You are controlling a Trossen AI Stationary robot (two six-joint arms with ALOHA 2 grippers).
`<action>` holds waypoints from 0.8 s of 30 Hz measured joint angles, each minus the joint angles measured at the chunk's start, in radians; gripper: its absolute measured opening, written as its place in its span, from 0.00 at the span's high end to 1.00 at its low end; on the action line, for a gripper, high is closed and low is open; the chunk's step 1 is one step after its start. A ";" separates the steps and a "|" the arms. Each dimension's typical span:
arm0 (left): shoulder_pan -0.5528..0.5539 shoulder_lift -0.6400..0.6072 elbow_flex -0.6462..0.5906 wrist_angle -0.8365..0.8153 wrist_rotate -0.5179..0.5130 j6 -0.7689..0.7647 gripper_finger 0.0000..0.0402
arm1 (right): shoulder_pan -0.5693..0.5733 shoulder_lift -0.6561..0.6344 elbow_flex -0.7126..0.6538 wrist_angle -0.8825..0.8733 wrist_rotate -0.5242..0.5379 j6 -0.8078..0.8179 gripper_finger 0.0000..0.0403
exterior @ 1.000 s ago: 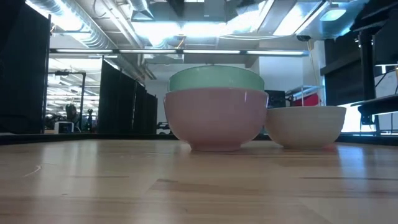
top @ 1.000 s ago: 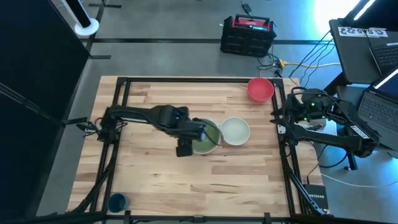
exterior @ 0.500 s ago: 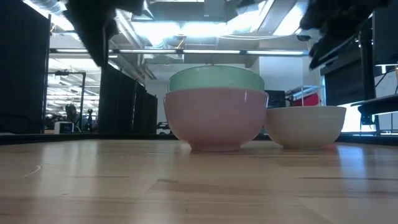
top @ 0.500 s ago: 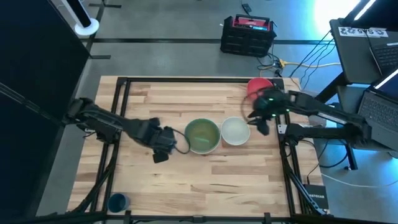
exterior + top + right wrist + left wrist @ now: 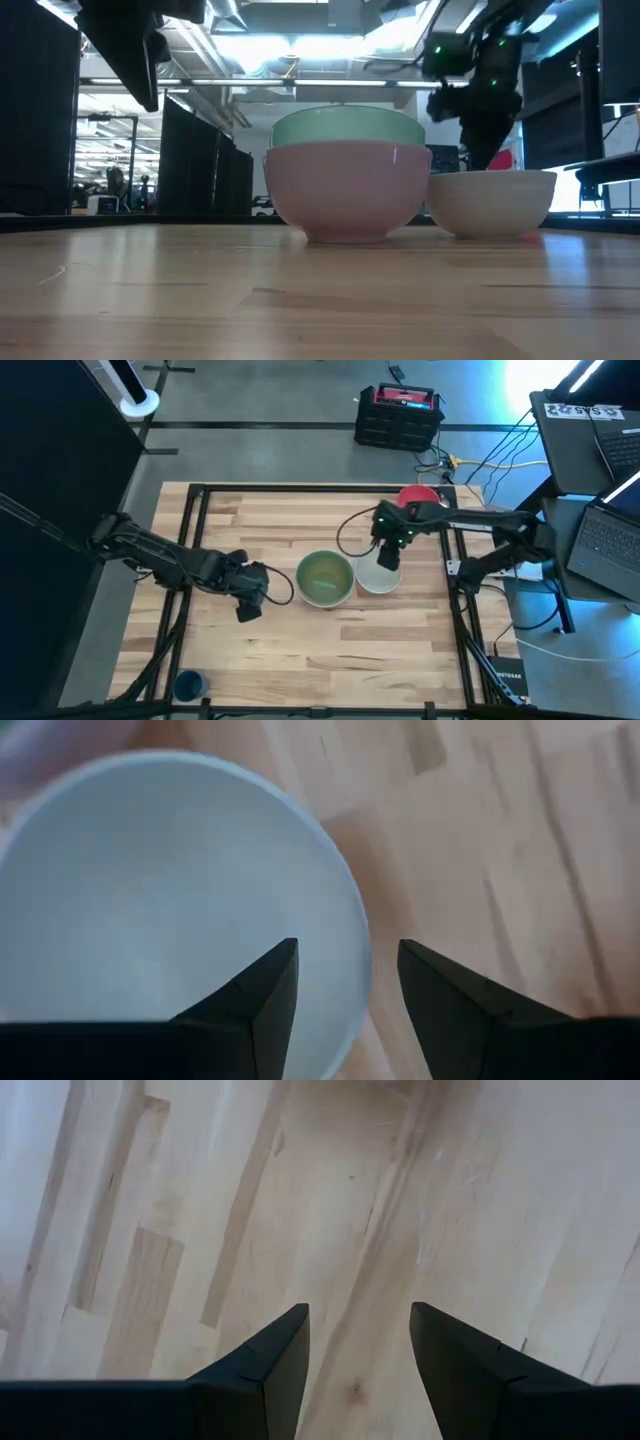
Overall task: Nest bowls inside each other
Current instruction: Stack the white bowl on top of the green bowl
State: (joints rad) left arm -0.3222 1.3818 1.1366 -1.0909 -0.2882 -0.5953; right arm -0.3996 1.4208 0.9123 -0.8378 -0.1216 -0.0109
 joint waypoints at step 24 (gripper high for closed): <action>0.000 -0.005 0.000 0.002 0.000 0.050 0.61 | 0.004 0.032 0.200 -0.176 -0.038 0.000 0.99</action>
State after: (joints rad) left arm -0.3222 1.3769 1.1366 -1.0892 -0.2885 -0.5452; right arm -0.3951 1.4530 1.1119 -1.0141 -0.1594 -0.0113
